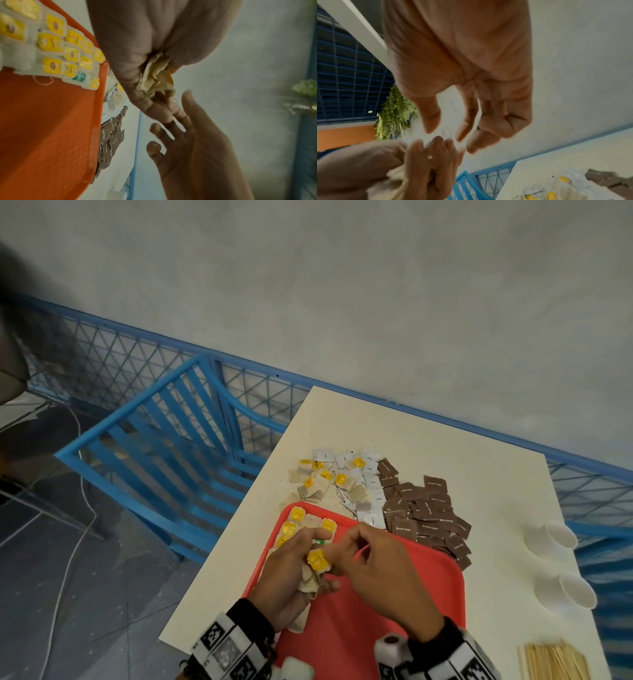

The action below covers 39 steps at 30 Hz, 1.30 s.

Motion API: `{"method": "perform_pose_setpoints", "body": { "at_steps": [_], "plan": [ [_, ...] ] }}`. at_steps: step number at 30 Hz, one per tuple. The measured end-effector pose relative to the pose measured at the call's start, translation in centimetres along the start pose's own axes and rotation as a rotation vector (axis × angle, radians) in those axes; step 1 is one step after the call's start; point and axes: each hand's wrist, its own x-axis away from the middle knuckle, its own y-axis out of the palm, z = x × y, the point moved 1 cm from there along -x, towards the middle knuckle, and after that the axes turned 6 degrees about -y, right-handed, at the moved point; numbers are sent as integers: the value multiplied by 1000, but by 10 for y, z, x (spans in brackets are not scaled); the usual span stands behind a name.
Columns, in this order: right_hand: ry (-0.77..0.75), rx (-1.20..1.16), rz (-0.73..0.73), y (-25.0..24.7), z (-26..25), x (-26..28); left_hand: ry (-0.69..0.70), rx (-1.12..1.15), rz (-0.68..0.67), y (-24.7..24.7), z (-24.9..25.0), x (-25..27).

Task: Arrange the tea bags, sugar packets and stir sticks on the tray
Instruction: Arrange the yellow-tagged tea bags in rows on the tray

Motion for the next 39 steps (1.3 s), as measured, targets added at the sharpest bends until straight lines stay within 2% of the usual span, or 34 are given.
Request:
{"method": "perform_pose_setpoints", "body": {
  "at_steps": [2, 6, 12, 17, 20, 22, 25, 28, 30, 33, 37, 39],
  "plan": [
    [28, 135, -34, 6, 5, 0, 11, -64, -8, 4, 0, -1],
    [-48, 248, -63, 18, 17, 0, -21, -95, 9, 7, -2, -4],
    [-30, 138, -39, 10, 17, -2, -87, 5, 29, -2, -3, -10],
    [-97, 80, 7, -12, 10, -6, -106, -63, -111, 3, 1, -9],
    [-127, 39, 18, -29, 5, -10, -27, -103, -179, 7, 6, -9],
    [-142, 62, -37, -37, 1, -12, 34, -196, -224, 7, 9, -9],
    [-142, 2, -105, -49, -2, -16, 88, -333, -212, 6, 13, -11],
    [-113, -83, -53, -61, -6, -22, 116, -362, -225, 6, 15, -9],
    [-129, -56, -37, -65, -9, -25, 148, -450, -204, 4, 18, -7],
    [-163, 50, -88, -65, -15, -24, 226, -609, -135, 4, 29, -1],
    [-244, 217, -163, -57, -24, -25, 414, -880, -123, 11, 36, -1],
    [-250, 181, -117, -55, -26, -29, 469, -895, -121, 10, 34, -3]
  ]
}}
